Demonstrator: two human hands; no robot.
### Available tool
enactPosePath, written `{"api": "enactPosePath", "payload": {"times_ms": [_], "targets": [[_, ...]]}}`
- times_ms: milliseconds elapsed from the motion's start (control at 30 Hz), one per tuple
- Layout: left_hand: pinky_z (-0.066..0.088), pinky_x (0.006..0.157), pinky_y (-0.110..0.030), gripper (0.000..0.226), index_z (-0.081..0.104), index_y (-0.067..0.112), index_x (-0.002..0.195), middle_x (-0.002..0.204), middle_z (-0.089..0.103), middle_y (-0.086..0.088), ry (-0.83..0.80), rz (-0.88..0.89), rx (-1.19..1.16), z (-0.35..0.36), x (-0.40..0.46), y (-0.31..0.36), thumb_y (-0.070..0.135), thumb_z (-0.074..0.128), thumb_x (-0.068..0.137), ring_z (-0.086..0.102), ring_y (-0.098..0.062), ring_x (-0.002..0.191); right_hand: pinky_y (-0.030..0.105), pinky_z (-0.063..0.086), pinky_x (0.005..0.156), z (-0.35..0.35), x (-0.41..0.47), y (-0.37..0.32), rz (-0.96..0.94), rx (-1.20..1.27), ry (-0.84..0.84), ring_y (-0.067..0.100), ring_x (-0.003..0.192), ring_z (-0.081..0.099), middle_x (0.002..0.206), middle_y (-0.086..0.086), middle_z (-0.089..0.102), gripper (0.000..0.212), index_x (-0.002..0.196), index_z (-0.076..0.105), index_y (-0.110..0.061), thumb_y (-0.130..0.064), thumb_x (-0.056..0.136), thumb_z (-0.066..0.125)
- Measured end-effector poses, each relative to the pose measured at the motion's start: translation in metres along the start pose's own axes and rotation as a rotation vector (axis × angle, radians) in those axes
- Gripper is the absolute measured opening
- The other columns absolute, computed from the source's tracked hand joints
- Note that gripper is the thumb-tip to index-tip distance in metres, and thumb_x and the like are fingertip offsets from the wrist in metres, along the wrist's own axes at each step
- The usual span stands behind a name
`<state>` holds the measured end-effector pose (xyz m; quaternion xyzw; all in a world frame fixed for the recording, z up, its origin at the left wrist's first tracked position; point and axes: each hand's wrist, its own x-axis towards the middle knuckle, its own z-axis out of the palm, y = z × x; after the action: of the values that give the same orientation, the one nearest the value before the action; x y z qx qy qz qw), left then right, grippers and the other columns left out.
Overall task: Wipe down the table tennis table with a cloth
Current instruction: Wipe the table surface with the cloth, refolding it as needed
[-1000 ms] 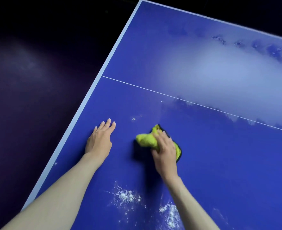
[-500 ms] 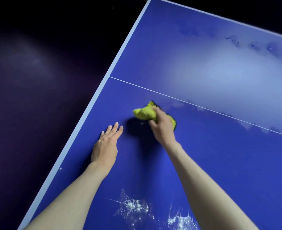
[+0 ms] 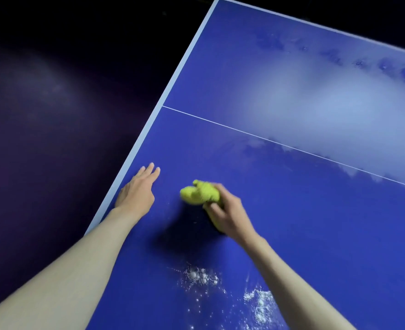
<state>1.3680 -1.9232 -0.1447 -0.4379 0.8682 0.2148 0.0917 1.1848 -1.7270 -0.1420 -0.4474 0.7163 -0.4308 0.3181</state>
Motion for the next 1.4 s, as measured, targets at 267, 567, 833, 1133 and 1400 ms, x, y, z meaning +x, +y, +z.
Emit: {"api": "enactPosePath", "payload": {"times_ms": [267, 567, 833, 1133, 1400], "targets": [[0.051, 0.084, -0.028, 0.101, 0.013, 0.04, 0.161, 0.169, 0.0, 0.021, -0.021, -0.027, 0.016, 0.006, 0.003, -0.005, -0.021, 0.039, 0.085, 0.012, -0.017, 0.157, 0.033, 0.042, 0.075, -0.07, 0.139, 0.03, 0.292, -0.249, 0.415, 0.027, 0.1, 0.063, 0.101, -0.002, 0.069, 0.031, 0.121, 0.058, -0.025, -0.017, 0.091, 0.055], [0.047, 0.096, -0.024, 0.096, 0.014, 0.037, 0.161, 0.169, 0.0, 0.019, 0.021, 0.019, 0.076, 0.009, 0.004, -0.007, -0.019, 0.042, 0.089, 0.006, -0.009, 0.157, 0.04, 0.036, 0.12, 0.038, 0.076, 0.026, -0.031, -0.478, 0.313, 0.028, 0.139, 0.053, 0.145, 0.007, 0.062, 0.065, 0.134, 0.063, -0.011, -0.02, 0.072, 0.078], [0.039, 0.113, -0.039, 0.086, 0.015, 0.028, 0.163, 0.171, 0.0, 0.012, -0.098, 0.015, -0.009, -0.008, 0.001, -0.002, -0.012, 0.036, 0.089, 0.003, -0.014, 0.157, 0.029, 0.034, 0.122, 0.102, -0.065, 0.003, -0.134, -0.4, 0.012, 0.008, 0.143, 0.048, 0.152, -0.007, 0.056, 0.06, 0.127, 0.067, -0.022, -0.034, 0.068, 0.072], [0.029, 0.119, -0.037, 0.059, 0.019, 0.024, 0.162, 0.17, 0.01, 0.012, 0.03, -0.078, -0.044, -0.013, -0.015, -0.035, 0.01, 0.031, 0.106, 0.012, -0.013, 0.156, 0.031, 0.053, 0.073, 0.054, -0.012, -0.013, 0.176, -0.1, 0.222, 0.015, 0.075, 0.061, 0.086, -0.012, 0.069, 0.044, 0.119, 0.06, -0.035, -0.018, 0.08, 0.069], [0.039, 0.113, -0.031, 0.057, 0.028, 0.031, 0.16, 0.167, 0.015, 0.02, 0.139, -0.051, -0.077, 0.001, -0.012, -0.046, 0.019, 0.034, 0.105, 0.013, -0.007, 0.155, 0.029, 0.048, 0.088, 0.004, 0.163, 0.02, 0.209, -0.263, 0.376, 0.019, 0.111, 0.066, 0.121, -0.01, 0.073, 0.051, 0.133, 0.06, -0.035, -0.025, 0.083, 0.063]]}}
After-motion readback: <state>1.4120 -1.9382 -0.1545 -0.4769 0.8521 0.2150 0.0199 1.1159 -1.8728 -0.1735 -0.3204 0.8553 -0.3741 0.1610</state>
